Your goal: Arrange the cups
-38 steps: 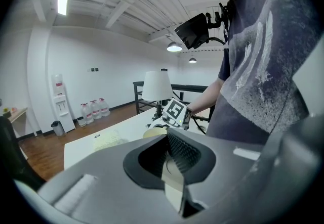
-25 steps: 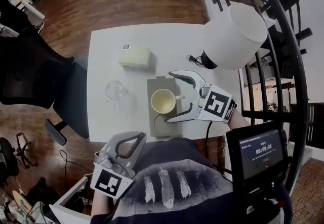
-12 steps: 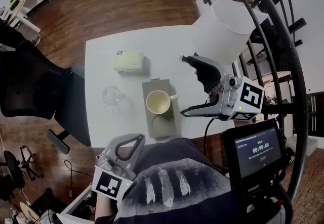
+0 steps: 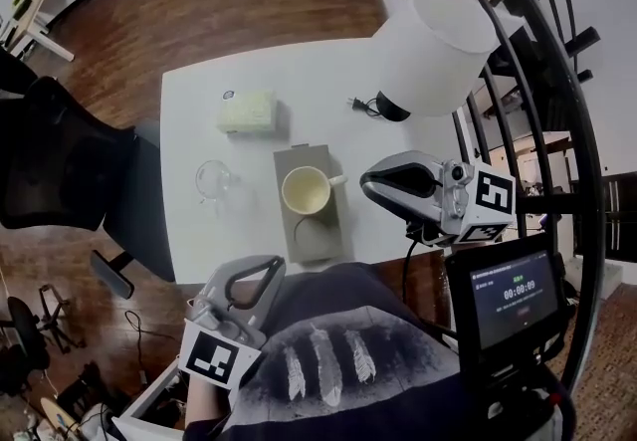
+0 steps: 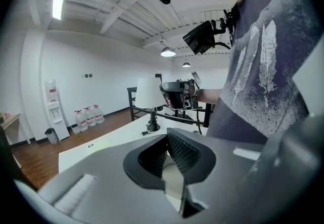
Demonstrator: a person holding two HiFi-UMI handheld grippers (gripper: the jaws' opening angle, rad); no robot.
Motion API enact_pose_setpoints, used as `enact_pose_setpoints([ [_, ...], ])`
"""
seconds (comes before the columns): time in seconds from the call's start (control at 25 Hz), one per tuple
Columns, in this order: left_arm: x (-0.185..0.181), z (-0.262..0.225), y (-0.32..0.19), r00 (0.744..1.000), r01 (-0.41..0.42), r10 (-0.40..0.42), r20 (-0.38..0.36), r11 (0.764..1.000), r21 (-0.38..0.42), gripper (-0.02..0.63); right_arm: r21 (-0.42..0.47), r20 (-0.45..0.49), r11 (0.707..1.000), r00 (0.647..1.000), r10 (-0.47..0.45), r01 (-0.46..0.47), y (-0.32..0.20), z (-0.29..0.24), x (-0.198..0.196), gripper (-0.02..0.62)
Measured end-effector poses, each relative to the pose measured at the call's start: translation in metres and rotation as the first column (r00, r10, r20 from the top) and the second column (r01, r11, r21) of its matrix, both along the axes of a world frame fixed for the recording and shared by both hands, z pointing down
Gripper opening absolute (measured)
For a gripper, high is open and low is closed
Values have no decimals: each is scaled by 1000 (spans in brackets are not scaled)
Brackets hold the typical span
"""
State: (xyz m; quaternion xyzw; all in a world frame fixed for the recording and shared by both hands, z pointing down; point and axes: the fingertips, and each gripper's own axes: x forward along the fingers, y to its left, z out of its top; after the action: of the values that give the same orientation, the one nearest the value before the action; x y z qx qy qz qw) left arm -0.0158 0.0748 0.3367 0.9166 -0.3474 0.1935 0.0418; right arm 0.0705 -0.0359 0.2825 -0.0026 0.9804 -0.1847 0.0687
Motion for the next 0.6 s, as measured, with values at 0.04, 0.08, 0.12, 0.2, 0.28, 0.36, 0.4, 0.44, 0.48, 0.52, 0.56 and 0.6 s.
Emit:
enact_pose_setpoints([
  [0.04,1,0,0,1000,1,-1,-3,1000,-1,15,-4,-22,1000,1000,-5,5,2,7,-4,3],
  [0.08,2,1,-1,1000,1,-1,-6,1000,-1,15,-12,-39,1000,999,-9,9,5,14,-7,3],
  [0.12,3,2,-2,1000,1,-1,-10,1000,-1,15,-21,-53,1000,999,-13,12,6,21,-10,3],
  [0.2,3,2,-2,1000,0,0,-14,1000,-1,15,-42,-76,999,997,-12,9,10,32,-14,3],
  [0.28,2,1,-3,1000,-4,4,-13,1000,4,15,-58,-102,998,995,-4,-2,12,42,-16,3],
  [0.36,-1,1,-4,1000,0,0,-8,1000,7,15,-71,-122,997,992,-1,-7,13,51,-17,3],
  [0.4,-3,1,-5,1000,4,-4,-8,1000,7,15,-78,-130,997,992,-1,-10,13,54,-18,3],
  [0.44,-5,1,-6,1000,9,-9,-10,1000,10,15,-83,-137,996,991,0,-12,12,58,-18,3],
  [0.48,-7,1,-7,1000,14,-14,-17,1000,14,15,-87,-141,996,990,0,-12,12,60,-19,3],
  [0.52,-9,0,-10,999,23,-23,-31,1000,15,15,-87,-143,996,990,-2,-10,12,61,-19,3],
  [0.56,-12,1,-12,998,40,-40,-51,999,2,15,-84,-143,996,990,-7,-5,13,62,-20,3],
  [0.6,-15,3,-14,994,67,-69,-79,997,-38,15,-79,-143,997,990,-14,2,14,61,-20,3],
])
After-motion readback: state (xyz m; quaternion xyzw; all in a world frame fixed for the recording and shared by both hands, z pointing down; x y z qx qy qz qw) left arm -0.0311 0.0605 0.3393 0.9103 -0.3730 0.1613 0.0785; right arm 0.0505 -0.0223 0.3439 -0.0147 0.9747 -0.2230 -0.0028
